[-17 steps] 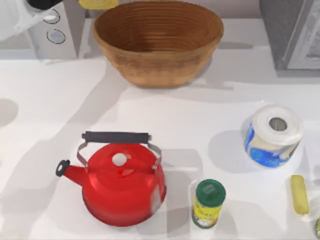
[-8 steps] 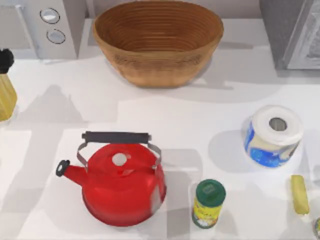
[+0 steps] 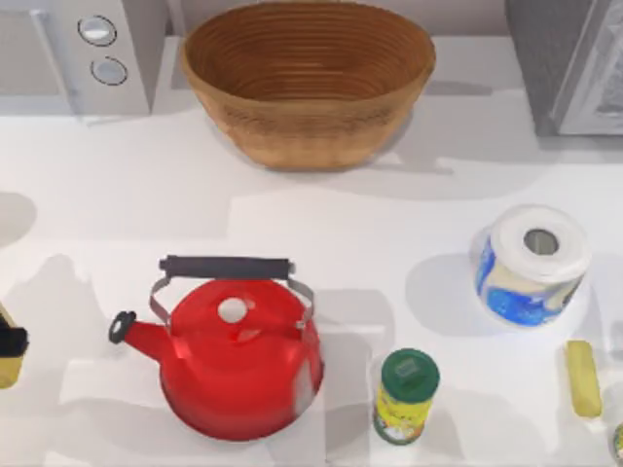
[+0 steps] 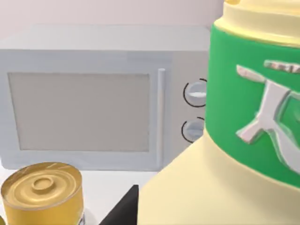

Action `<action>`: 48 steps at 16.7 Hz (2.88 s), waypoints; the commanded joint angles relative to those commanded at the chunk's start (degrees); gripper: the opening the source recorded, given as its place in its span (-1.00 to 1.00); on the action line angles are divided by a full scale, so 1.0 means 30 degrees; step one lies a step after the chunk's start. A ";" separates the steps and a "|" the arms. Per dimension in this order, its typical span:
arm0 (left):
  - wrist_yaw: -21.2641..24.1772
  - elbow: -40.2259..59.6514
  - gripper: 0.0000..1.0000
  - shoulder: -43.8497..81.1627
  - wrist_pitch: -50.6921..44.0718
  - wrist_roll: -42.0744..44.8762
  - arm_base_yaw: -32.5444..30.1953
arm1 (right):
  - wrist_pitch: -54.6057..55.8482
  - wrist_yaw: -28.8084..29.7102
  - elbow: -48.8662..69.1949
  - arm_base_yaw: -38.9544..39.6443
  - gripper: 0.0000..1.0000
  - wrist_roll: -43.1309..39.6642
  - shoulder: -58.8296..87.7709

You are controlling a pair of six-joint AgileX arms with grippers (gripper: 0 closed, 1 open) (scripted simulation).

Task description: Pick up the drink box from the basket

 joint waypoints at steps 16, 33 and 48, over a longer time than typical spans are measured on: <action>-0.3083 -0.0418 -1.00 0.4408 0.5305 0.0200 -0.1397 | 0.0000 0.0000 0.0000 0.0000 1.00 0.0000 0.0000; -0.9442 0.1439 -1.00 1.6544 1.5254 0.0444 -0.4732 | 0.0000 0.0000 0.0000 0.0000 1.00 0.0000 0.0000; -0.7134 0.1806 -1.00 2.8089 2.6527 0.0458 -0.2628 | 0.0000 0.0000 0.0000 0.0000 1.00 0.0000 0.0000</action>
